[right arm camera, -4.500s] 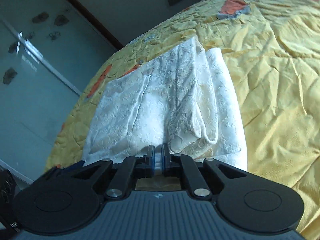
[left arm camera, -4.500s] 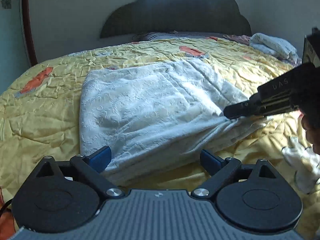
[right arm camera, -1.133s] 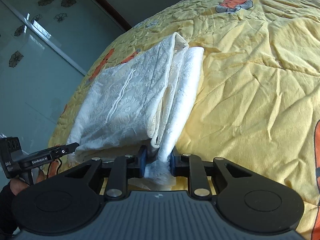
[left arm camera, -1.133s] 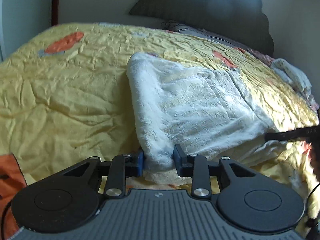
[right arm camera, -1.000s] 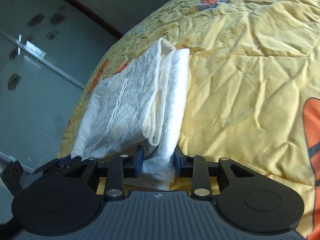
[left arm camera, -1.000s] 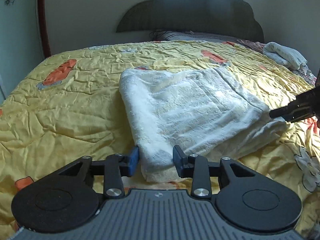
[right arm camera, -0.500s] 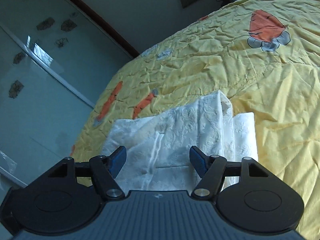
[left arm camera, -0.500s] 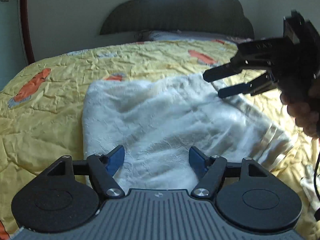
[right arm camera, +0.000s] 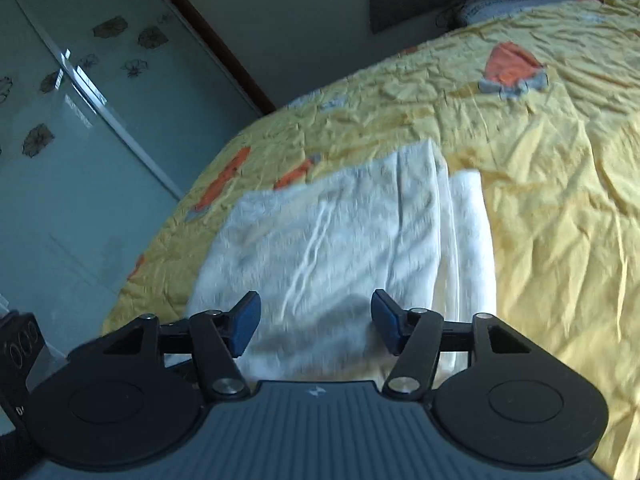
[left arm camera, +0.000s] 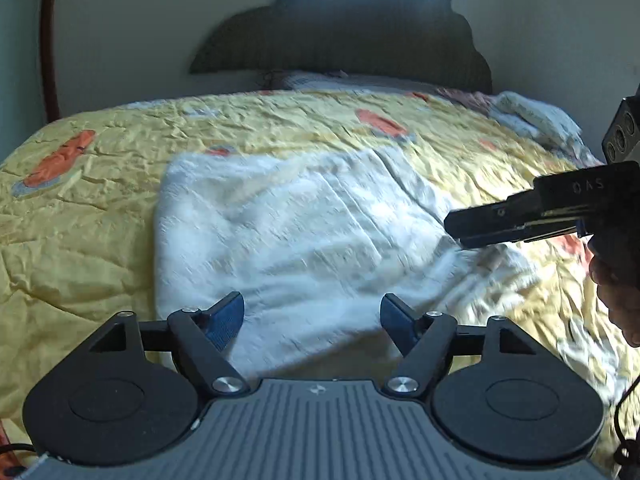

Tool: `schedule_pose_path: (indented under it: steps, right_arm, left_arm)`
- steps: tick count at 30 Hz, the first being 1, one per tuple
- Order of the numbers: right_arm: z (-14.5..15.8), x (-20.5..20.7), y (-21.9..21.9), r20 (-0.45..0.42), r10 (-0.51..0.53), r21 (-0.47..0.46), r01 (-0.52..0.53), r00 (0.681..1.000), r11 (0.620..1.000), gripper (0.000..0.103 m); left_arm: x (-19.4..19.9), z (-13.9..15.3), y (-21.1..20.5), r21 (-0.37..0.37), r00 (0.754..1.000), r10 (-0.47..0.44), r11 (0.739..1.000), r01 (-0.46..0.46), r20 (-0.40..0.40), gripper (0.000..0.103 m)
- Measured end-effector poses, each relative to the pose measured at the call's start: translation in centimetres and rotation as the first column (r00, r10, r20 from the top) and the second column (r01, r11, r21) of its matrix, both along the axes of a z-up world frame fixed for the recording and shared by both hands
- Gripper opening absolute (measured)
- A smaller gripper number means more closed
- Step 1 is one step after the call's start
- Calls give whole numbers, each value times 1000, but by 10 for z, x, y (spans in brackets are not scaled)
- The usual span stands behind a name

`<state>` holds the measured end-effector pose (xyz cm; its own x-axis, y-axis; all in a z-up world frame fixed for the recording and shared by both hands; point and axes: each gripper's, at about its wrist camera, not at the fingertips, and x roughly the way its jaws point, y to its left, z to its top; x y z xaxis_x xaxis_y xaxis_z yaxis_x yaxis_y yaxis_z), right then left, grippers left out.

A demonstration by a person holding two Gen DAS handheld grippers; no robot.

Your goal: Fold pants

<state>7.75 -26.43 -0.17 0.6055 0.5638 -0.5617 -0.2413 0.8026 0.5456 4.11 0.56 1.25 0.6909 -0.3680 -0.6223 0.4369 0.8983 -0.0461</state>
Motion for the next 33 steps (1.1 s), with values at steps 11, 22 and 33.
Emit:
schedule_pose_path:
  steps: [11,22,33]
  right_arm:
    - [38,28,-34,13,-136,324,125,991,938,70]
    - [-27,128,-31,-331,-257,478,396,908,784,69]
    - [-6,91,-27,-247,-222,392,307,943,867,48]
  left_arm:
    - [50,59,18,-102,989,65,993,-52,129,88]
    - [210,4,-5,-121,952,221,961,-250,-210,84]
    - [191,3,-12,-55,969,234,970,-238,-77,86]
